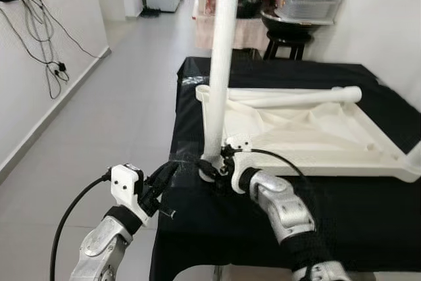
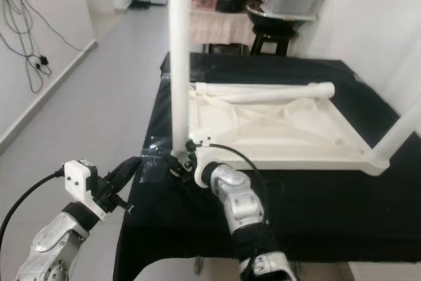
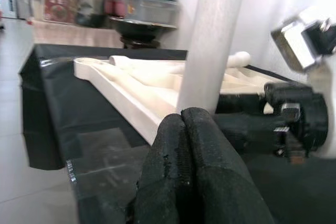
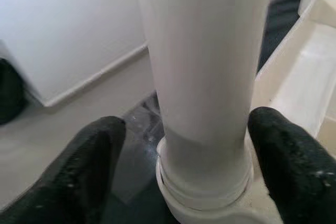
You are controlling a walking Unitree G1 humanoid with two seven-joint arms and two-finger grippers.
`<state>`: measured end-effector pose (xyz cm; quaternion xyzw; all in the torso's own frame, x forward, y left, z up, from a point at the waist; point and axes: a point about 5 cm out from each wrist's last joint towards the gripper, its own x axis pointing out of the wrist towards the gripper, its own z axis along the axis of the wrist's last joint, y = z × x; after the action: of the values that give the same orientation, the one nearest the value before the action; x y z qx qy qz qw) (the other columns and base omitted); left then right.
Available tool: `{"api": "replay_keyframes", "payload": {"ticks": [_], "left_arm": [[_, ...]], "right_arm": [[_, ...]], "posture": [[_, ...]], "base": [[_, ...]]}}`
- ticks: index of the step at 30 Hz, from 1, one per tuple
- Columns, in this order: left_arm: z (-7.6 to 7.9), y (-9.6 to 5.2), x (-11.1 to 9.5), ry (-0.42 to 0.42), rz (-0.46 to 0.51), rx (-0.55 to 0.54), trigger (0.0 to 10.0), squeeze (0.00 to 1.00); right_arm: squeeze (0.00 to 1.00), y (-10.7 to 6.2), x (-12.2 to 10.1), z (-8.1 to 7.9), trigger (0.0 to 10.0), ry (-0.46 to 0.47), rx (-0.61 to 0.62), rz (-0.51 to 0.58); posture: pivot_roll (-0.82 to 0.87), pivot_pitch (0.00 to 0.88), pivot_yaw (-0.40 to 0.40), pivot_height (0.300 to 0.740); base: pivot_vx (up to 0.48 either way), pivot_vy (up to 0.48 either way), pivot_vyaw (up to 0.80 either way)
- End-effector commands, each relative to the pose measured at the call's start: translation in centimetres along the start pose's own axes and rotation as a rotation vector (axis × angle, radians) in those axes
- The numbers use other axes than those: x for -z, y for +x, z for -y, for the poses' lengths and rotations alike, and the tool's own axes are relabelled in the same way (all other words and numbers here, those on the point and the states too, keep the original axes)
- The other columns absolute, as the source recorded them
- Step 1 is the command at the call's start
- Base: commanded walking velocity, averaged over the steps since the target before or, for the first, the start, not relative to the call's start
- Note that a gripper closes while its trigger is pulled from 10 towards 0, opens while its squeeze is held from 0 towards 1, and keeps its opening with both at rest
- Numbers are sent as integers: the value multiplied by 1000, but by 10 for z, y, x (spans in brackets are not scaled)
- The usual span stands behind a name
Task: Building children table
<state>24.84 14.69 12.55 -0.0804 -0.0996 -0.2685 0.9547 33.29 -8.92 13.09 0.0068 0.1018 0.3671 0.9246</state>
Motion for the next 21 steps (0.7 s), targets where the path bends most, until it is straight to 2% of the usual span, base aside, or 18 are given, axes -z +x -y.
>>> {"api": "replay_keyframes", "payload": {"ticks": [1,2,5,7,16,17,18,21], "left_arm": [[0,1,4,-6,-24,4,10000,0],[0,1,4,-6,-24,4,10000,0],[0,2,4,-3,-26,2,10000,0],[0,2,5,-2,-26,0,10000,0],[1,1,5,-1,-28,-1,10000,0],[1,1,5,-2,-28,-1,10000,0],[2,0,5,-2,-28,-1,10000,0],[2,0,5,-3,-28,-1,10000,0]], "right_arm": [[4,3,-17,-1,10000,-48,-111,41],[4,3,-17,-1,10000,-48,-111,41],[0,0,-37,12,10000,-176,-381,15],[0,0,-45,19,10000,-208,-449,-10],[0,6,-62,29,10000,-210,-488,-50],[0,7,-64,30,5686,-203,-484,-55],[0,7,-65,31,0,-192,-497,-59],[0,7,-65,31,0,-187,-511,-62]], "posture": [[23,0,-64,740],[23,0,-64,740],[45,0,-73,740],[49,0,-75,740],[69,0,-81,740],[72,0,-82,740],[71,0,-82,740],[72,0,-83,740]], "base": [[0,0,0],[0,0,0],[0,0,0],[0,0,0],[0,0,0],[0,0,0],[0,0,0],[0,0,0]]}}
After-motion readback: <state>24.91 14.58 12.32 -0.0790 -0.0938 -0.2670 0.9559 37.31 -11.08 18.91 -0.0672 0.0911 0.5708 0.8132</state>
